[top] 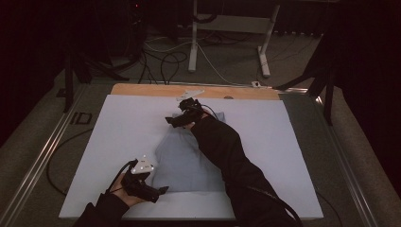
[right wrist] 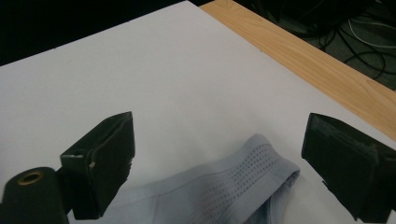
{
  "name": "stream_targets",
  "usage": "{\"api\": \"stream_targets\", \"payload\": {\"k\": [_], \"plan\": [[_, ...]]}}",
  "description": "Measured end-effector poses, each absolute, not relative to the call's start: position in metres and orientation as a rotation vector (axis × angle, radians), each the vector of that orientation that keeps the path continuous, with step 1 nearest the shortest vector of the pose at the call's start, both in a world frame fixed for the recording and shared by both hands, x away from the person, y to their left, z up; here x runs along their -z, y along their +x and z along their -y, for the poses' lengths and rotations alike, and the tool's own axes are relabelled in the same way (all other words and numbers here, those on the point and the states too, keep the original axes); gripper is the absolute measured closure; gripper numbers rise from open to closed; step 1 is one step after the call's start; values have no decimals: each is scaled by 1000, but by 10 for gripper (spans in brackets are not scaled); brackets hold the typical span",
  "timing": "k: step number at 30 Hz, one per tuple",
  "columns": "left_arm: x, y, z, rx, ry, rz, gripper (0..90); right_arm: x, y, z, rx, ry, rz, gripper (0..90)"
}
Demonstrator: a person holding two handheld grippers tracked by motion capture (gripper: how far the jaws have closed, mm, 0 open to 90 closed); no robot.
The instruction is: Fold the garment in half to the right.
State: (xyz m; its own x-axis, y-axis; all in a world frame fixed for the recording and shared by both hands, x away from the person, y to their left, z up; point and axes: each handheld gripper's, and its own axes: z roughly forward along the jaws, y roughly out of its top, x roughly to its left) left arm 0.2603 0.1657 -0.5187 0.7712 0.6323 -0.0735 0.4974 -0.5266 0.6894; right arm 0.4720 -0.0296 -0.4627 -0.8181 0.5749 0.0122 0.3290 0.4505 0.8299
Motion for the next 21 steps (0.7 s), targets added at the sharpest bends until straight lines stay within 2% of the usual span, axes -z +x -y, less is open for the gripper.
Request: {"api": "stream_targets", "payload": {"k": [5,6,12,15,21], "plan": [[521,260,-166,-261,2268,-853,116,465,478,23,-1279,812,-2437,97],[522,260,-166,-267,2265,-862,160,466,480,22,-1276,823,-2439,97],[525,259,-165,-259,2305,-868,205,470,483,16,-1251,864,-2455,123],[527,259,-163,-229,2317,-874,271,473,485,13,-1231,857,-2469,131],[525,256,-158,-271,2358,-859,397,476,487,9,-1203,844,-2492,155]]}}
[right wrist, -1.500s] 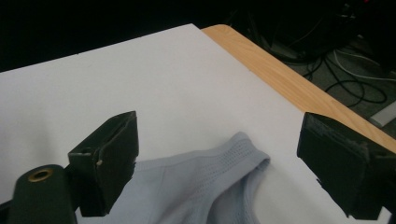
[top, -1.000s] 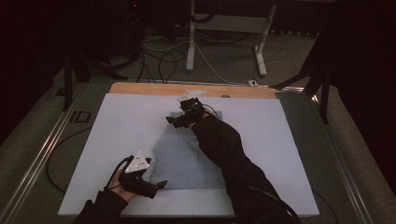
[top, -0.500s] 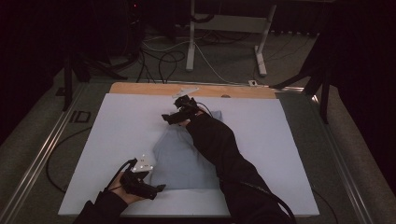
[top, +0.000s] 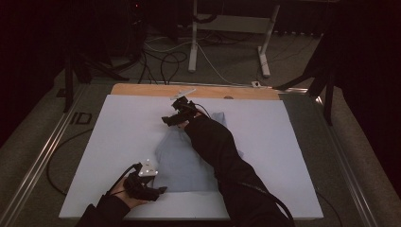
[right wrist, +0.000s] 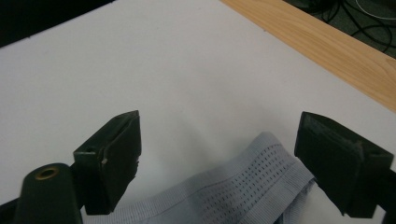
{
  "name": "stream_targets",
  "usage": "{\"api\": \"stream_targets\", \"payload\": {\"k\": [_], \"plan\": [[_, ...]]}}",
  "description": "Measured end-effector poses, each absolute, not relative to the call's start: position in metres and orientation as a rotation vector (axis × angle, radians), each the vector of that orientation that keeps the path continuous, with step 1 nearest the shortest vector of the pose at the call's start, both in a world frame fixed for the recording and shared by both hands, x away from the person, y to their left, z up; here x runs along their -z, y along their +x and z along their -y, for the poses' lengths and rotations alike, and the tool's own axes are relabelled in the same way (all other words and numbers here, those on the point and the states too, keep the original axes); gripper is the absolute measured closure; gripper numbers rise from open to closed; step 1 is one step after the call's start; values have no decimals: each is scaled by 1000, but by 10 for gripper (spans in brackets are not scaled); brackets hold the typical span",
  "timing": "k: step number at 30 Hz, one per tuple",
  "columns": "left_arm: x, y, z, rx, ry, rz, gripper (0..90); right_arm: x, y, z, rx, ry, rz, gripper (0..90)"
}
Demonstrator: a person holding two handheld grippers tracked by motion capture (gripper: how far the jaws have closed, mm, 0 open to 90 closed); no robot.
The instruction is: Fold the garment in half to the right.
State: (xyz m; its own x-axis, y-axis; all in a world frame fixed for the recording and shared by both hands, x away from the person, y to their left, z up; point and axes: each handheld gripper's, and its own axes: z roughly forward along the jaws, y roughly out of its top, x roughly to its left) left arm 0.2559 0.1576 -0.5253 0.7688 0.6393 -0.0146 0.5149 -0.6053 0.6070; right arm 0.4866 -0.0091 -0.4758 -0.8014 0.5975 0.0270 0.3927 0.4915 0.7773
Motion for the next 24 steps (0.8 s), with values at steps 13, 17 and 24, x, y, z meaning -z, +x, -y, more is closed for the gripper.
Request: {"api": "stream_targets", "payload": {"k": [13,17,24], "plan": [[520,252,-147,-277,2312,-805,826,479,499,5,-1155,941,-2501,266],[519,252,-147,-282,2297,-798,831,483,508,4,-1093,1037,-2493,284],[519,252,-147,-276,2291,-801,839,494,517,-4,-984,1130,-2485,329]]}}
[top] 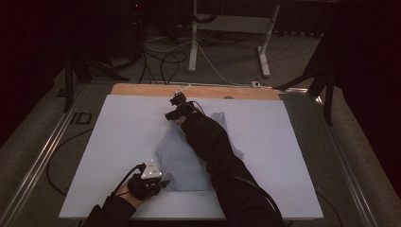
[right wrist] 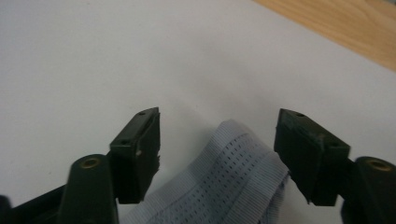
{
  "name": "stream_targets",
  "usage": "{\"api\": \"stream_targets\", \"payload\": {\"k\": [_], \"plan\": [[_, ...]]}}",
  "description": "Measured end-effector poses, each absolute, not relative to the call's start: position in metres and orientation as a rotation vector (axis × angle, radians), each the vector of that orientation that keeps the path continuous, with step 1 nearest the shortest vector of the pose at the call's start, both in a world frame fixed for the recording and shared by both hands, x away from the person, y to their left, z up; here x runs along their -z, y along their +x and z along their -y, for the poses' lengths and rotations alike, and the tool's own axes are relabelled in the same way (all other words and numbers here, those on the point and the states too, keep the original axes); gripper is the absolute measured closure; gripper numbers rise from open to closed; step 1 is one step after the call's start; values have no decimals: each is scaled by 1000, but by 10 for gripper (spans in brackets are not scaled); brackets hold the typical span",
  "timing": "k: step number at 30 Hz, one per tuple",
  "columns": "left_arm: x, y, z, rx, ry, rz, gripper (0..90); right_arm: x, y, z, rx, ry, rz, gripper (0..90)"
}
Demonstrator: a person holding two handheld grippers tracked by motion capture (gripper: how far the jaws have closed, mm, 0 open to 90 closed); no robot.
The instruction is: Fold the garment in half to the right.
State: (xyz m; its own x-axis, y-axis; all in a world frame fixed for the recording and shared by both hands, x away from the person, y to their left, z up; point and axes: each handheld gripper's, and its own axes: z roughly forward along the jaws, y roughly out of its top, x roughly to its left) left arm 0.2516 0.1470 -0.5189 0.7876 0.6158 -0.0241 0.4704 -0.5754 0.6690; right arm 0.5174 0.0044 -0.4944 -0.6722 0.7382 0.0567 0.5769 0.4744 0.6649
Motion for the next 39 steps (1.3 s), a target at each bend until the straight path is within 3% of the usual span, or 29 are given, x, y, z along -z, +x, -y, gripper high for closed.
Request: {"api": "stream_targets", "payload": {"k": [10,21,28,30,39], "plan": [[519,252,-147,-263,2292,-801,844,507,524,-20,-838,1086,-2518,433],[518,252,-147,-254,2292,-802,845,514,528,-20,-752,1084,-2525,677],[519,252,-147,-252,2293,-805,846,514,527,-21,-703,1036,-2528,766],[519,253,-147,-248,2292,-807,848,510,526,-22,-692,1003,-2543,862],[517,251,-145,-258,2302,-790,855,500,523,-19,-718,958,-2538,870]]}}
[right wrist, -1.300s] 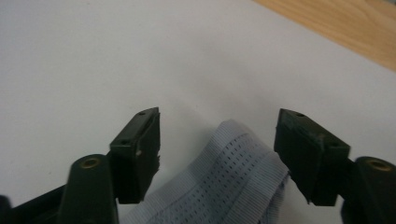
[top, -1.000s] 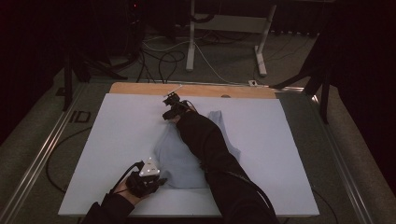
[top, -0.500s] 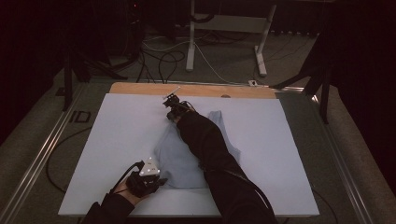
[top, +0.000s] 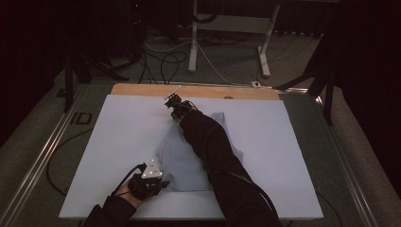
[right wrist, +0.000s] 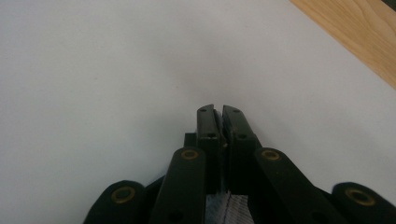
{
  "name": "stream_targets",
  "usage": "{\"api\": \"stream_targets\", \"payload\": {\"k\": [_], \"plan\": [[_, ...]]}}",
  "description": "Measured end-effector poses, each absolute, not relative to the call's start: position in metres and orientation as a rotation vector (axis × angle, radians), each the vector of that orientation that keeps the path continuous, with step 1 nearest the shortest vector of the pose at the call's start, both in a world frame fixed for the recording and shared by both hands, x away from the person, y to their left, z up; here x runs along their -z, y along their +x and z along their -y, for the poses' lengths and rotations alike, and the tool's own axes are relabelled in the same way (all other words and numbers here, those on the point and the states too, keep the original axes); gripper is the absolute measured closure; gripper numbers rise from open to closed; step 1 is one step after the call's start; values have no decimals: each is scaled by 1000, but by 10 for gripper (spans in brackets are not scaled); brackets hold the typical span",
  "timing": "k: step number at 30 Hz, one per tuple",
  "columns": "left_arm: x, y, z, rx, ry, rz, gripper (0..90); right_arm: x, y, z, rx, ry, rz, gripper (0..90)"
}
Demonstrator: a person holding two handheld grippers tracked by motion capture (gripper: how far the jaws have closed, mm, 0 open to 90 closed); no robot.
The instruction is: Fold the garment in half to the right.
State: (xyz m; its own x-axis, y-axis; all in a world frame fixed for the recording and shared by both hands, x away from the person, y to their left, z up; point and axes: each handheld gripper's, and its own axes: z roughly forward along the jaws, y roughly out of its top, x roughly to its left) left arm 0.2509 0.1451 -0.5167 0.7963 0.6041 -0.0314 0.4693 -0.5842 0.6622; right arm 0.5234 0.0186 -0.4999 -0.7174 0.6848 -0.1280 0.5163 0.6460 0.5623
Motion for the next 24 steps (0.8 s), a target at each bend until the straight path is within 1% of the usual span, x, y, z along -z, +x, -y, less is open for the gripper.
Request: {"api": "stream_targets", "payload": {"k": [12,24], "plan": [[510,249,-142,-259,2289,-777,857,481,520,-12,-766,930,-2520,871],[494,250,-133,-251,2278,-735,857,467,517,2,-817,915,-2499,870]]}}
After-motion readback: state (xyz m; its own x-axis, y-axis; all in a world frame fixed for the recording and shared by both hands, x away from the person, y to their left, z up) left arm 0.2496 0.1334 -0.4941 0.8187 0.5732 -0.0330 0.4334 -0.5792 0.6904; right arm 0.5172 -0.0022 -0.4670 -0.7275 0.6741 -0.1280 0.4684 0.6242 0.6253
